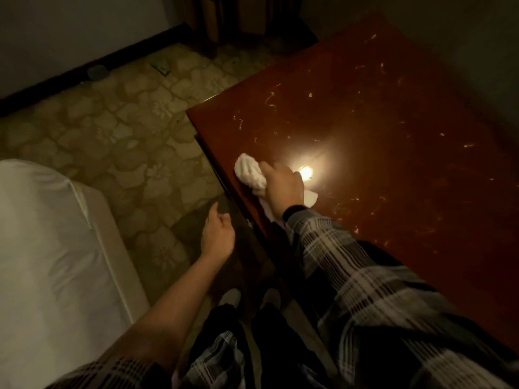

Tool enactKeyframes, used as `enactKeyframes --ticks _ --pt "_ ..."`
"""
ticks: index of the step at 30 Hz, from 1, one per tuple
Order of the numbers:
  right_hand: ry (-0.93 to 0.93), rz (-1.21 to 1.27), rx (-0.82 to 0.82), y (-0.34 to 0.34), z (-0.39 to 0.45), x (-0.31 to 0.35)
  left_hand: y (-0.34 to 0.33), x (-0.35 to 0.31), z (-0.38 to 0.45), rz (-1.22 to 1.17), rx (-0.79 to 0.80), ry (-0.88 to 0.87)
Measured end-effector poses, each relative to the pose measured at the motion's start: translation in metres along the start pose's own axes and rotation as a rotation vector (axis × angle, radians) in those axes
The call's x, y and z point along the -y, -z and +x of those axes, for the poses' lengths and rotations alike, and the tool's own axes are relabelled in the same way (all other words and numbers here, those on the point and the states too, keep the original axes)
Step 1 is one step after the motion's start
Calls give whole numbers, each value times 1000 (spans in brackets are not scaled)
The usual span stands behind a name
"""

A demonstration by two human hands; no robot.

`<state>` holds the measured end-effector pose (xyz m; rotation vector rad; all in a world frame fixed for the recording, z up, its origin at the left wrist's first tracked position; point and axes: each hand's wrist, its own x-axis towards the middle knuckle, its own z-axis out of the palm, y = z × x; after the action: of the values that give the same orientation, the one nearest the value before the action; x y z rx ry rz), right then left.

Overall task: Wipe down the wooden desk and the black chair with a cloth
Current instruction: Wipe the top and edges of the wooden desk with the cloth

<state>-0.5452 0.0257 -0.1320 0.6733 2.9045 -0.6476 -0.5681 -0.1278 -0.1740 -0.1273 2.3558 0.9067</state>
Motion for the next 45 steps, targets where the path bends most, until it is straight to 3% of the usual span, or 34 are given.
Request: enactKeyframes --ticks 12,21,29,39,45 --pt "-73 -52 61 -9 -63 -4 2 -20 10 -7 98 66" --pt "-180 20 -2 15 42 9 3 -43 20 15 131 21" --pt "-258 -21 31 -12 -74 -9 -9 -52 10 -19 131 74" --pt "-417 8 -71 10 35 2 -12 -42 12 -79 84 59" --pt "-204 -16 26 -22 -33 37 15 -33 22 -132 68 92"
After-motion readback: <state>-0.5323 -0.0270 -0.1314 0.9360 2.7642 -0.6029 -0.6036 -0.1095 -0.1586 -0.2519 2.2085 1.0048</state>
